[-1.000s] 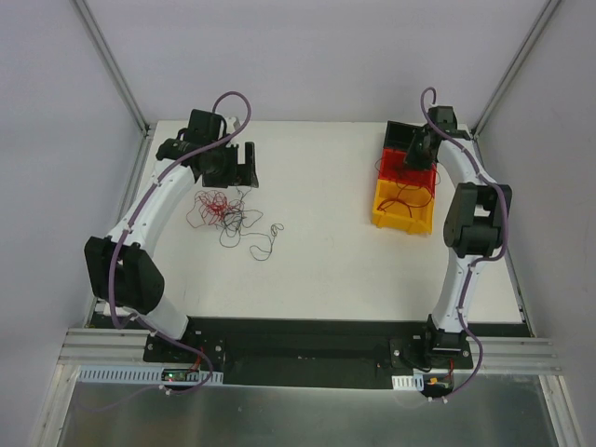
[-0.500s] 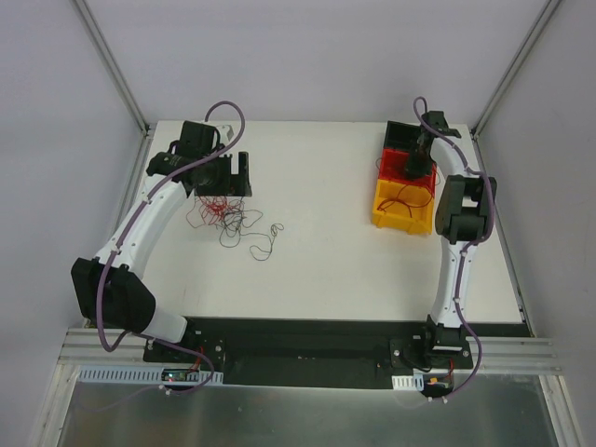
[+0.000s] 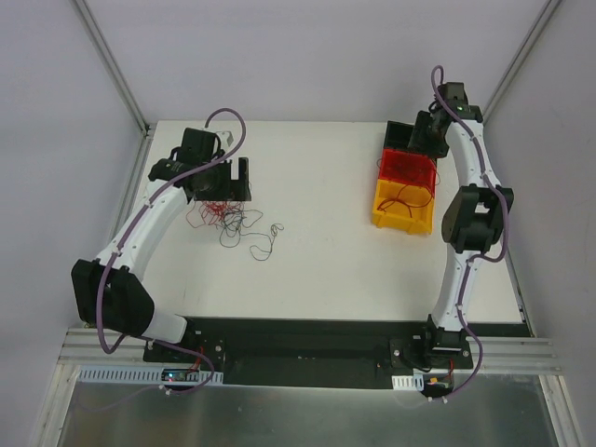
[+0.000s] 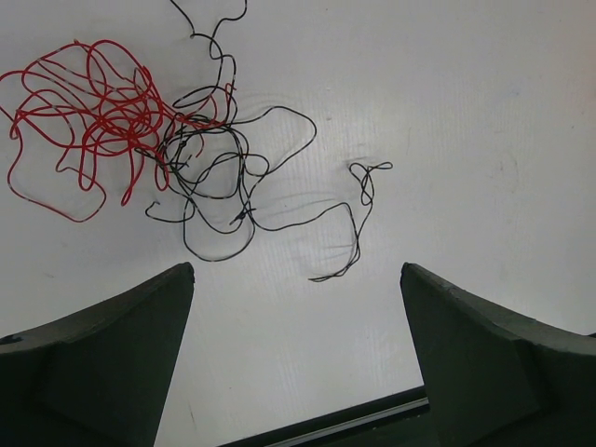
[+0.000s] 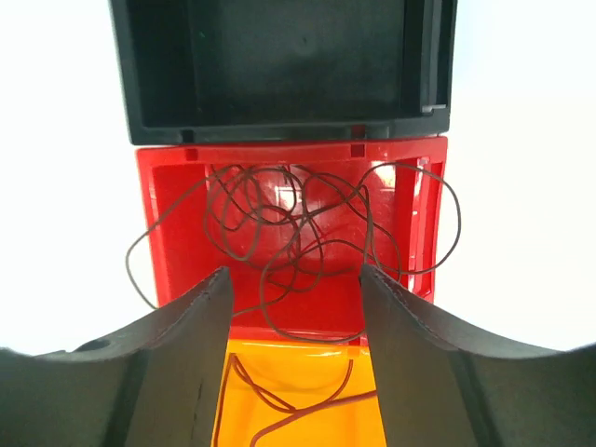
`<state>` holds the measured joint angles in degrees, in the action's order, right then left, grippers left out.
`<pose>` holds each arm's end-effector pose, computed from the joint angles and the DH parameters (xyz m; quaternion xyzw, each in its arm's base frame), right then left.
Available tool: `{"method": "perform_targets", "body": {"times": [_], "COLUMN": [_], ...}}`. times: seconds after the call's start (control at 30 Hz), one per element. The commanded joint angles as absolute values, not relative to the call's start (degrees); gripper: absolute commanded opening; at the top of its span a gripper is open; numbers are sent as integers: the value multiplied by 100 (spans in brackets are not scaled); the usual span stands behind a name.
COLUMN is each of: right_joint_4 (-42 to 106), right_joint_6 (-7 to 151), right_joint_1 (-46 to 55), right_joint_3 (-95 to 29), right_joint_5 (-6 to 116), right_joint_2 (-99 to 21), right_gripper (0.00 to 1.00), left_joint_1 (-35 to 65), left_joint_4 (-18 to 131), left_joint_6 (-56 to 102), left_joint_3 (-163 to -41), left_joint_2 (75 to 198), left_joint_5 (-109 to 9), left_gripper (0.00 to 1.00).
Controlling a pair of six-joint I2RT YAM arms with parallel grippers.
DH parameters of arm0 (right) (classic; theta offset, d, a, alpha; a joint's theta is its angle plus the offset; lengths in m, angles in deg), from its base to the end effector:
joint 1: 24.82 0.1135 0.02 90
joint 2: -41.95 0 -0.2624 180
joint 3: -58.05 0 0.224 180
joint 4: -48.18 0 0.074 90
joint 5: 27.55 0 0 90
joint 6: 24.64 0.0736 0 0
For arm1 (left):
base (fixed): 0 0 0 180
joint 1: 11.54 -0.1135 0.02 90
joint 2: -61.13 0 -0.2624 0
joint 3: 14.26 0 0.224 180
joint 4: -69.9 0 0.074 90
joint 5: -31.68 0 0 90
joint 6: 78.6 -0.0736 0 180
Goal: Untangle the cables
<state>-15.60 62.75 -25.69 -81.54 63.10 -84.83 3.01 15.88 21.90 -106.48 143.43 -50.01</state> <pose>0.4884 -0.0083 0.2587 -0.0124 0.9425 -0.0155 0.3337 0.2983 -0.0884 0.3099 0.0607 0.9169 -0.1495 0.3652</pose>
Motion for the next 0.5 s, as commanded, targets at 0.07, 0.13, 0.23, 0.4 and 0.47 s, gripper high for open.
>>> {"method": "perform_targets", "body": {"times": [0.07,0.13,0.23,0.4,0.47], "right_joint_4": [-1798,-1675,-1561,-1412,-1385], "right_joint_6": [6097,5948,5825,5921,6131], "right_joint_1": [-2491,-2352,-2132,-1833,-1832], "right_joint_3": [-8607,-8607,-8563,-8519,-8581], "right_joint_5": [5877,5631,5411,5322,5244], "right_joint_2": [-8127,-8136,-8145,-8294,-8443], "right_gripper": [65,70,74,76,72], "left_joint_1": [358,376,376,376,376], "left_joint_4": [1815,1806,1806,1692,1570], "left_joint_6": [2221,2239,2282,2353,2458], "left_joint_3": [-10512,-10442,-10284,-10055,-10002], "left_joint_2": [13944,13909,13778,13575,13523], "left_joint_5": [-5173,-5156,-5059,-5077,-4963], "left_gripper": [93,93,93,90,89]}}
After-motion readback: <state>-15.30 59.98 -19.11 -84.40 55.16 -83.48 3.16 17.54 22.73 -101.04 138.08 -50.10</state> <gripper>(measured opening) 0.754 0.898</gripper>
